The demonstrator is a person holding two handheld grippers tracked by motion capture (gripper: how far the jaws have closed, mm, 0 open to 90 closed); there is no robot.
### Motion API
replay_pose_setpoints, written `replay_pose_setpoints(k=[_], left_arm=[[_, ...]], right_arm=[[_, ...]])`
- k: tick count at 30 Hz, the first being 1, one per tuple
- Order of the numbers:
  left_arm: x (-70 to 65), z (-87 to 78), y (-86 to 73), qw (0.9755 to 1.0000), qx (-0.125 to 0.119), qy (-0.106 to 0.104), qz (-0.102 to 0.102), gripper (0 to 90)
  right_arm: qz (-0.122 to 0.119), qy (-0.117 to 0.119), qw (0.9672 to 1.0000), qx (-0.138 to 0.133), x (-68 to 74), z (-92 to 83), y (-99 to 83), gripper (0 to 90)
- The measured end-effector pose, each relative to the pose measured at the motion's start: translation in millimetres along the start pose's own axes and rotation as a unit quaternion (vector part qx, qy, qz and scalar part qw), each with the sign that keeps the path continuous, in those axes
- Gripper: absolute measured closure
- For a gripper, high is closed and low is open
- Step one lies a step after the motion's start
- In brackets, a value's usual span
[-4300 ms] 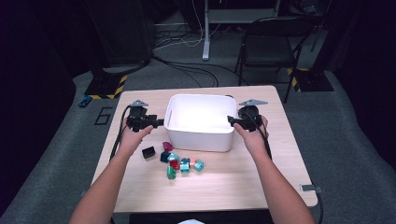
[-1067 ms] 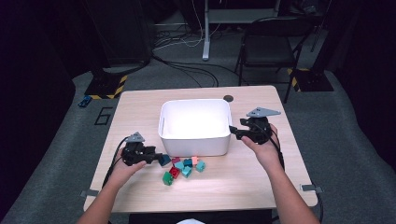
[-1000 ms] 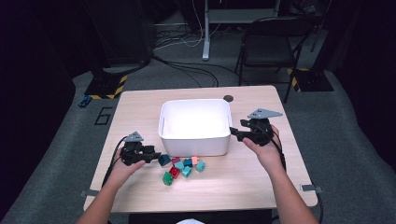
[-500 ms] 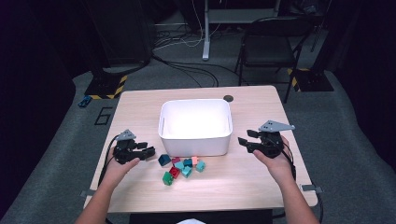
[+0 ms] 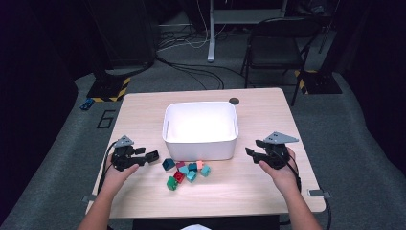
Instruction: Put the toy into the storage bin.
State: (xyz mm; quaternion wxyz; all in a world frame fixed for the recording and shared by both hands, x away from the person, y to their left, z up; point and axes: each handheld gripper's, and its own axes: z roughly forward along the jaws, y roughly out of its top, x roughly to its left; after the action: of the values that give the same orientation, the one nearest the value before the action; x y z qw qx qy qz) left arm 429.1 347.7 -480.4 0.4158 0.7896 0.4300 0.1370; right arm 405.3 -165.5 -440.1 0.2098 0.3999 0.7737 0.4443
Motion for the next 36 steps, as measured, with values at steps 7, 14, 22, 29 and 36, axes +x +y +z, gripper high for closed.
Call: replay_pose_setpoints(k=[7,14,22,29,36], left_arm=[[11.2,-4.9,-6.5,0.9997,-0.007,0.016,-0.018,43.8],[15.4,-2.3,-10.4,0.9996,-0.001,0.016,-0.021,42.8],[15.5,13.0,-11.2,0.9999,0.010,0.000,-0.005,41.1],[17.0,20.1,-9.4,0.9999,0.013,-0.010,0.002,38.9],[11.3,35.3,-10.4,0.9989,0.036,-0.014,0.029,39.5]], right_arm=[[0.002,-0.019,0.9997,0.015,-3.6,13.7,-18.7,44.5],[0.003,-0.030,0.9995,0.014,-5.8,15.0,-25.9,44.0],[0.007,-0.023,0.9994,0.023,-5.1,18.7,-29.3,44.0],[0.019,-0.022,0.9993,0.025,-6.5,20.0,-30.4,44.0],[0.041,-0.022,0.9988,0.019,-10.5,18.4,-31.8,44.3]])
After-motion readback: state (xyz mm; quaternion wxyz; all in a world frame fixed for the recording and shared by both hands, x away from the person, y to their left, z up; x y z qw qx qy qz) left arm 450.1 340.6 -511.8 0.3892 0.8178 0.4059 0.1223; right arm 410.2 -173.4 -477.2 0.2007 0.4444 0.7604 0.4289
